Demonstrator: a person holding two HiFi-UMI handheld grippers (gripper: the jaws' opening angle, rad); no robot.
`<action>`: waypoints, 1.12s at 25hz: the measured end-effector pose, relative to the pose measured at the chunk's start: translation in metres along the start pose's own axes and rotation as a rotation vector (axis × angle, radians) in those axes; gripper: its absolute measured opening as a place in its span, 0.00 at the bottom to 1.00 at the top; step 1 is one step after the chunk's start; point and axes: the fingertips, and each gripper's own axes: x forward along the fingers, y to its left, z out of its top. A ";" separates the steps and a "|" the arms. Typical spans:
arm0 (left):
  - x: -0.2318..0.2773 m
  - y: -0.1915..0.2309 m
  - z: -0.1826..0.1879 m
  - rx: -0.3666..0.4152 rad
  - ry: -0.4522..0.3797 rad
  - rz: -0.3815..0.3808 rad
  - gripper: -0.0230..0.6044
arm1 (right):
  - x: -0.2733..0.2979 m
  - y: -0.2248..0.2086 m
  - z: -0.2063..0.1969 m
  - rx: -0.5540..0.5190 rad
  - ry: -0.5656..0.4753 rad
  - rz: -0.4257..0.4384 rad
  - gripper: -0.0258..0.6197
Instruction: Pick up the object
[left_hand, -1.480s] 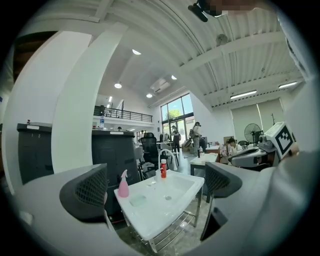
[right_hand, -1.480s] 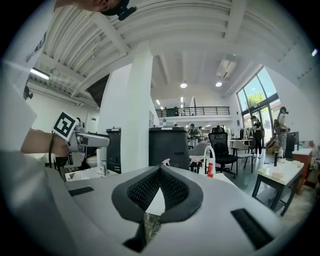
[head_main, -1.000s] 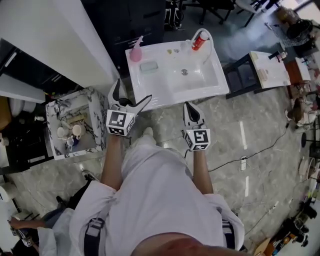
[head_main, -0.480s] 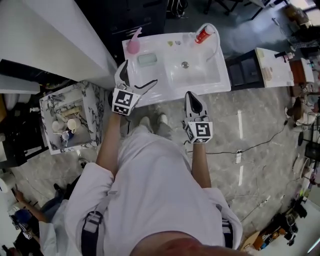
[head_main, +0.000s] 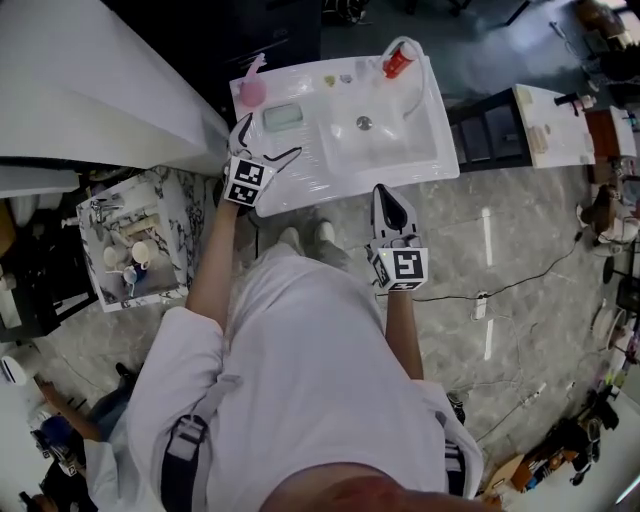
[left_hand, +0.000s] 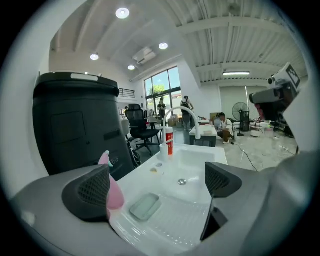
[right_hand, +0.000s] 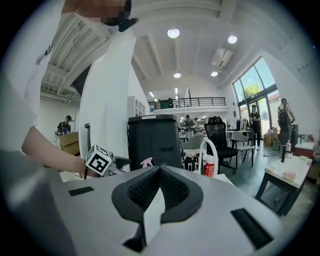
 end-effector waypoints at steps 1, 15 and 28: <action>0.009 0.001 -0.009 0.005 0.020 -0.010 0.98 | -0.002 -0.002 -0.003 0.001 0.011 -0.006 0.04; 0.129 0.005 -0.143 0.290 0.463 -0.294 0.90 | -0.050 -0.041 -0.025 0.068 0.108 -0.191 0.04; 0.162 -0.001 -0.224 0.536 0.805 -0.584 0.73 | -0.090 -0.050 -0.055 0.137 0.177 -0.343 0.04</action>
